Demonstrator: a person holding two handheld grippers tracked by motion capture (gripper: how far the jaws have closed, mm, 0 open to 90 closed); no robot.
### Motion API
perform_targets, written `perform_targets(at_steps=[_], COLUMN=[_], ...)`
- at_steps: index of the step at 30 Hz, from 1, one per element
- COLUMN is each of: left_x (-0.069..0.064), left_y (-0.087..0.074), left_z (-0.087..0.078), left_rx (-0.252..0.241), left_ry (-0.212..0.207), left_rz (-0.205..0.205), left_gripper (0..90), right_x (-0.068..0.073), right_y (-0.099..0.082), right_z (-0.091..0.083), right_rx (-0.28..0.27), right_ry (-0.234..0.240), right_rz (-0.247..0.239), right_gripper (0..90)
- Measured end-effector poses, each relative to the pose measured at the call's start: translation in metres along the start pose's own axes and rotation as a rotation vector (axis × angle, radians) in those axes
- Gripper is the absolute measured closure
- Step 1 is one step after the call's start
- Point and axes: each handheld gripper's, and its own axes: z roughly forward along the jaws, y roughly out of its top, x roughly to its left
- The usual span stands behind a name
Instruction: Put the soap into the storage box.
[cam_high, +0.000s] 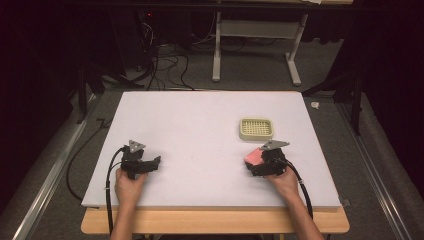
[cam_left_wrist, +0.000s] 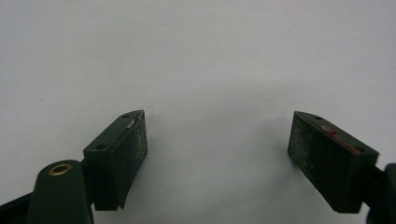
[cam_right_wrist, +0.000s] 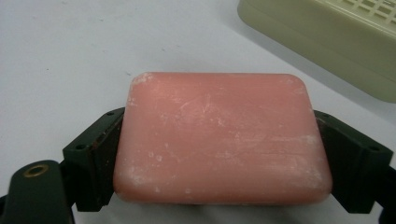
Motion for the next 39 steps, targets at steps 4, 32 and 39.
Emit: perform_targets(at_steps=[4, 32, 39], left_x=[0.0, 0.0, 0.0], left_y=[0.0, 0.0, 0.0], left_z=[0.0, 0.0, 0.0], left_rx=[0.0, 0.0, 0.001], left_ry=[0.0, 0.001, 0.001], left_rz=[0.0, 0.001, 0.002], left_gripper=[20.4, 20.4, 20.4], right_x=[0.002, -0.002, -0.009], right_y=[0.001, 0.003, 0.003], right_z=[-0.001, -0.03, -0.038], right_rx=[-0.003, -0.084, -0.119], right_ry=[-0.013, -0.008, -0.003], right_rz=[-0.008, 0.042, 0.081], right_gripper=[13.6, 13.6, 13.6])
